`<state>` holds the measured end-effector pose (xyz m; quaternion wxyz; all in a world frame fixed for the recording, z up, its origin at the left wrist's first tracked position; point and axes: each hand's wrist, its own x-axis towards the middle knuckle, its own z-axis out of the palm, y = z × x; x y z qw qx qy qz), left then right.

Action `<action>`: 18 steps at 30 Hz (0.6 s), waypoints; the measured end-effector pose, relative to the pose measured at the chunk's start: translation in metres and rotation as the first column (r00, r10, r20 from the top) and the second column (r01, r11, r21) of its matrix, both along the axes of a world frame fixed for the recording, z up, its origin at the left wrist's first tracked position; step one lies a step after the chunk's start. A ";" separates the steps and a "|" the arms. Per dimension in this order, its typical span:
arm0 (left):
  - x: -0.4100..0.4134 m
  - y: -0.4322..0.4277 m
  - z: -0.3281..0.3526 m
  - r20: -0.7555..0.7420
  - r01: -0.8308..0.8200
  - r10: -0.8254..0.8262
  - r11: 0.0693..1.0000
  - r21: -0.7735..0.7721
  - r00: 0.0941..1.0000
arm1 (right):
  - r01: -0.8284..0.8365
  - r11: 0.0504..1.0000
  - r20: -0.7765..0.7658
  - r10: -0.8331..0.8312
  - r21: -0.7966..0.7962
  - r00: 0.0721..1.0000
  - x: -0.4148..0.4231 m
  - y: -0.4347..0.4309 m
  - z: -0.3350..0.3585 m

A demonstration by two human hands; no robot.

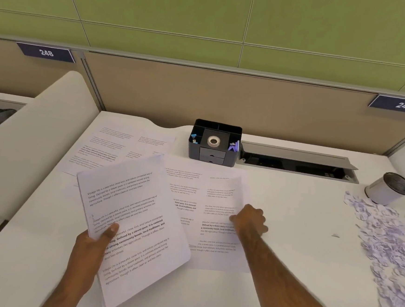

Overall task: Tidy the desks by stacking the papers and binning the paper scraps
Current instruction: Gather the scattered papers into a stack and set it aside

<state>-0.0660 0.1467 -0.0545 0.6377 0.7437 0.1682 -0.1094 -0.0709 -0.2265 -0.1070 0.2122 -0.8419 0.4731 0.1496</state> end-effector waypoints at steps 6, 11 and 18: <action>0.000 -0.010 -0.005 -0.006 0.014 -0.014 0.999 -0.031 1.000 | 0.002 0.997 0.000 -0.002 -0.072 1.000 -0.006 0.000 -0.004; -0.004 -0.005 -0.005 -0.008 0.015 -0.015 0.999 -0.040 1.000 | 0.014 1.000 -0.001 -0.014 -0.007 1.000 0.001 -0.002 -0.004; -0.007 0.004 0.000 0.018 -0.017 0.017 0.999 -0.049 1.000 | 0.074 0.996 0.099 -0.079 0.056 0.992 -0.003 -0.010 -0.015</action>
